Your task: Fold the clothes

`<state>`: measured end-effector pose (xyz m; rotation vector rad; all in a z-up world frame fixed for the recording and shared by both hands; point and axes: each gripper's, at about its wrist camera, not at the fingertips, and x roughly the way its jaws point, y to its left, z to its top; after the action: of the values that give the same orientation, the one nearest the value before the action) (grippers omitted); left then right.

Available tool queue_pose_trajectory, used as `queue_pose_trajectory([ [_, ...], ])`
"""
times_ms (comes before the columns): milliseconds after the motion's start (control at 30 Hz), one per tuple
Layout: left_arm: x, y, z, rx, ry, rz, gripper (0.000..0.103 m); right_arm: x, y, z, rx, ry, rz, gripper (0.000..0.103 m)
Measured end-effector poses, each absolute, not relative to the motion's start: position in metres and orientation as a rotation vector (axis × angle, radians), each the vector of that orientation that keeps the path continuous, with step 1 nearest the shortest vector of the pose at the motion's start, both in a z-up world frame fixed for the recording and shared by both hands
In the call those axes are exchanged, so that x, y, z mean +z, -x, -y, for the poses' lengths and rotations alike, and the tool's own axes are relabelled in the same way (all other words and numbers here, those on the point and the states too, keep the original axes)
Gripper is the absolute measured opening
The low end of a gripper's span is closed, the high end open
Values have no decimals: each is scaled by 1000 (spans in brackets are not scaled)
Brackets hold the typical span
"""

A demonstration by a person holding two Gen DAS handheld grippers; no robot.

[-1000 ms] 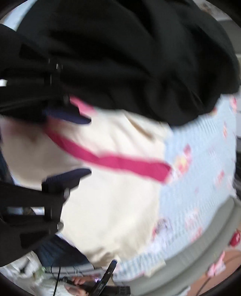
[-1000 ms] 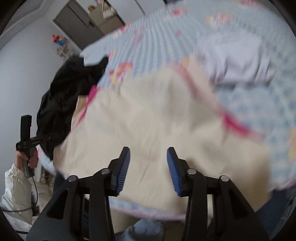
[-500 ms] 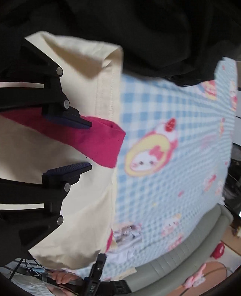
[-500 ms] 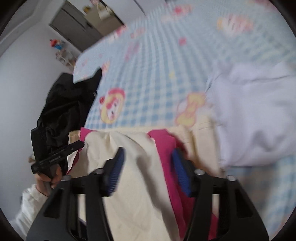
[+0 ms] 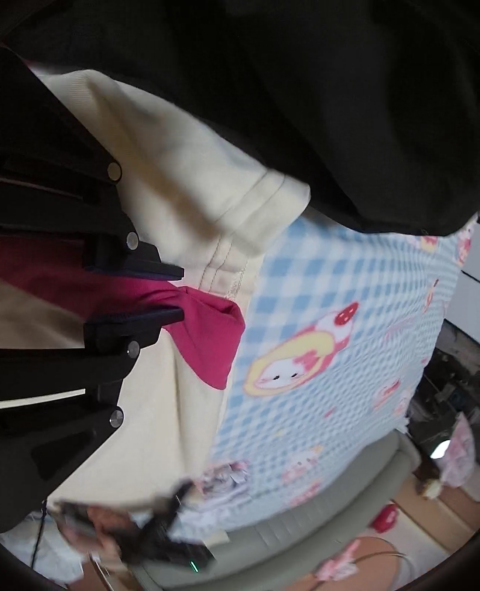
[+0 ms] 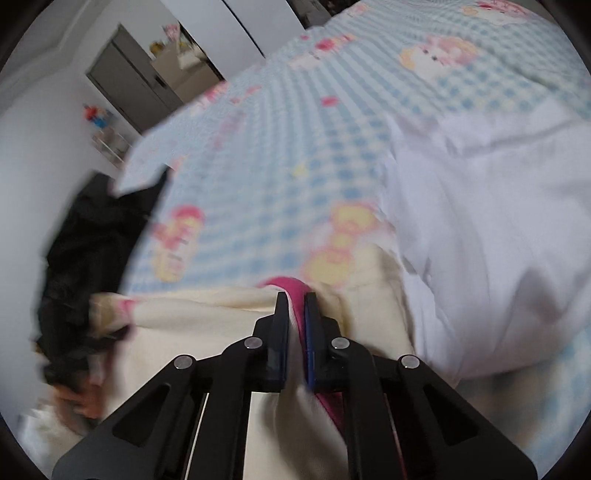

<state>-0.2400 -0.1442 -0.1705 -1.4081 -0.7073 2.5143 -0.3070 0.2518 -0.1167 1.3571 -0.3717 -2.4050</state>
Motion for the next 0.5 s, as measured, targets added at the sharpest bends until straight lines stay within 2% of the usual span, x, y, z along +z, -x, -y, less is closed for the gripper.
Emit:
queue_pose_trajectory([
  [67,-160,236,147,2520,1406,727,19,-116,308,-258,-2386,-1365,447,11],
  [133,-140,222,144,2539,1365,690,19,-96,303,-268,-2359,-1305,550,20],
  [167,-130,215,142,2547,1341,670,19,-82,295,-272,-2356,-1269,562,31],
  [200,-120,207,141,2554,1317,649,19,-69,286,-276,-2356,-1233,564,37],
  [300,-101,177,129,2533,1256,619,20,-34,254,-287,-2367,-1157,544,42],
  [367,-97,153,118,2494,1216,637,24,-21,225,-291,-2395,-1163,481,43],
  [500,-118,123,108,2422,1266,626,25,-32,171,-312,-2426,-1208,441,43],
])
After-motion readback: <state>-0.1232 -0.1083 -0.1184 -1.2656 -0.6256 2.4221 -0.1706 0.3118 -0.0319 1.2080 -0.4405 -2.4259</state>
